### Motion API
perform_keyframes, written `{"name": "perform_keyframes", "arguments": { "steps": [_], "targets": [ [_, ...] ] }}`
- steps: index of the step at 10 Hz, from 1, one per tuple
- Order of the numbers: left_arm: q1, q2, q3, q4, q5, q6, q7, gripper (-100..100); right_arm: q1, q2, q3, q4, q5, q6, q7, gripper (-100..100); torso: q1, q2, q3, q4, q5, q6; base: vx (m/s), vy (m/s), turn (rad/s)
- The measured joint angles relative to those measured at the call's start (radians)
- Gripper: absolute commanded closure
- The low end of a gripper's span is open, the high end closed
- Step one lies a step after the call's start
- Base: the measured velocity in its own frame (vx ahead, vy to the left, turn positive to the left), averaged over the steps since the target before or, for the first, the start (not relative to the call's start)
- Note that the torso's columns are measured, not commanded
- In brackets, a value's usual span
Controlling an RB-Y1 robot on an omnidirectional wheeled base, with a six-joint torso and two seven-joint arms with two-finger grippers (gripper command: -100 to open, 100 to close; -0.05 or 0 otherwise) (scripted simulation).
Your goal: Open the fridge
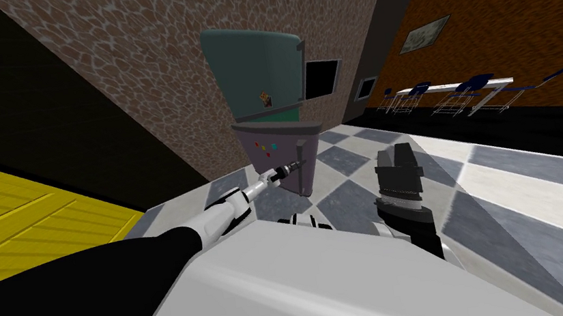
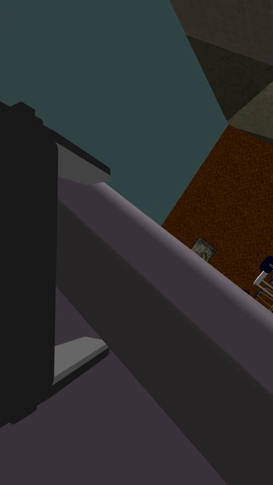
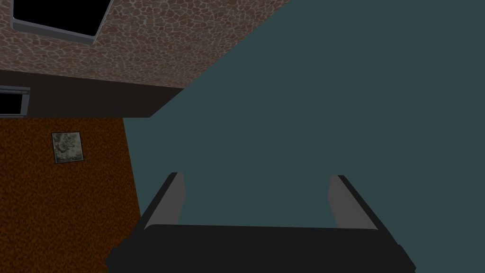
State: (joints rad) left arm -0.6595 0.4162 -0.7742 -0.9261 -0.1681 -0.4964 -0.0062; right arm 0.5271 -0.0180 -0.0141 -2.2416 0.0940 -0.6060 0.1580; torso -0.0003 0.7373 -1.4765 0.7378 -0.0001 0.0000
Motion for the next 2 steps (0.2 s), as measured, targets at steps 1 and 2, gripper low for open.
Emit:
{"name": "perform_keyframes", "arguments": {
  "steps": [1, 2],
  "targets": [
    [0.000, 0.000, 0.000, 0.000, 0.000, 0.000, 0.000, 0, 0.000, 0.000, 0.000, 0.000, 0.000, 0.000, 0.000, 0, 0.000, 0.000, 0.000, 0.000, 0.000, 0.000, 0.000, 0.000, 0.000],
    [0.000, 0.000, 0.000, 0.000, 0.000, 0.000, 0.000, 0, 0.000, 0.000, 0.000, 0.000, 0.000, 0.000, 0.000, 0, 0.000, 0.001, 0.001, 0.000, 0.000, 0.000, 0.000, 0.000, 0.000]
  ]
}}
